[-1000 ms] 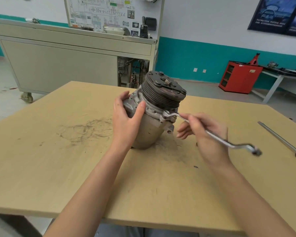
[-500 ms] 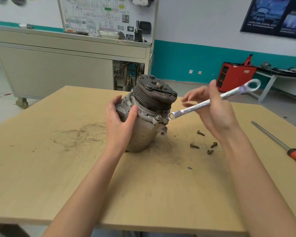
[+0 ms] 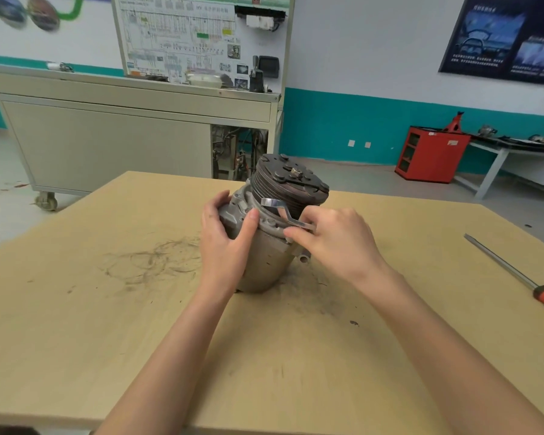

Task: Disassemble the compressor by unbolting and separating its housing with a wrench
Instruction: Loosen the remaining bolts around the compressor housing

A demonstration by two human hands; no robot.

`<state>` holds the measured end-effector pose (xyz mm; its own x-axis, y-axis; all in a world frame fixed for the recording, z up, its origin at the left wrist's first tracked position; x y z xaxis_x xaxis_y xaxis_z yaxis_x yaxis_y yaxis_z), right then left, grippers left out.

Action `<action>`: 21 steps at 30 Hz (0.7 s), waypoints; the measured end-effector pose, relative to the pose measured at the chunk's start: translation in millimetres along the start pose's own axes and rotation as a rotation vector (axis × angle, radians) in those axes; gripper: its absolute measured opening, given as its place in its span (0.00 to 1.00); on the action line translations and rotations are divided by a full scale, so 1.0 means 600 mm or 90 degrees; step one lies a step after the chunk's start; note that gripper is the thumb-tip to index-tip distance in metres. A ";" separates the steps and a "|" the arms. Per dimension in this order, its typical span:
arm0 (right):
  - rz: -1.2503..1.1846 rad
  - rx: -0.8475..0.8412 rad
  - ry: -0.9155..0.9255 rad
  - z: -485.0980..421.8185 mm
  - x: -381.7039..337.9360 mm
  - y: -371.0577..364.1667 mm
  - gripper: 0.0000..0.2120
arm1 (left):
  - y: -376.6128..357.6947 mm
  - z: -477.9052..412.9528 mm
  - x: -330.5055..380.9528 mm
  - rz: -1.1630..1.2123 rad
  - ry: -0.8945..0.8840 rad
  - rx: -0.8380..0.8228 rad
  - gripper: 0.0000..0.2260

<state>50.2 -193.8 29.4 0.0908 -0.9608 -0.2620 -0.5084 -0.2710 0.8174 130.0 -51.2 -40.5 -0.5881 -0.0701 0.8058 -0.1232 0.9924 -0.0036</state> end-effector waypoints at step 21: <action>-0.355 0.373 0.352 0.043 -0.084 0.041 0.24 | -0.001 -0.002 0.006 0.003 -0.025 0.018 0.22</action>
<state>11.1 -150.6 49.5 0.7595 -0.6367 -0.1332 -0.6021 -0.7657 0.2263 129.2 -51.9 -36.9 -0.6197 -0.0695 0.7817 -0.1419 0.9896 -0.0245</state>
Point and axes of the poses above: each hand's wrist, its own z-axis away from the middle knuckle, its own y-axis out of the back of the hand, x = y × z, the point moved 4 cm from there along -z, towards the middle knuckle, and after that the axes turned 3 degrees about -y, right-handed, at the moved point
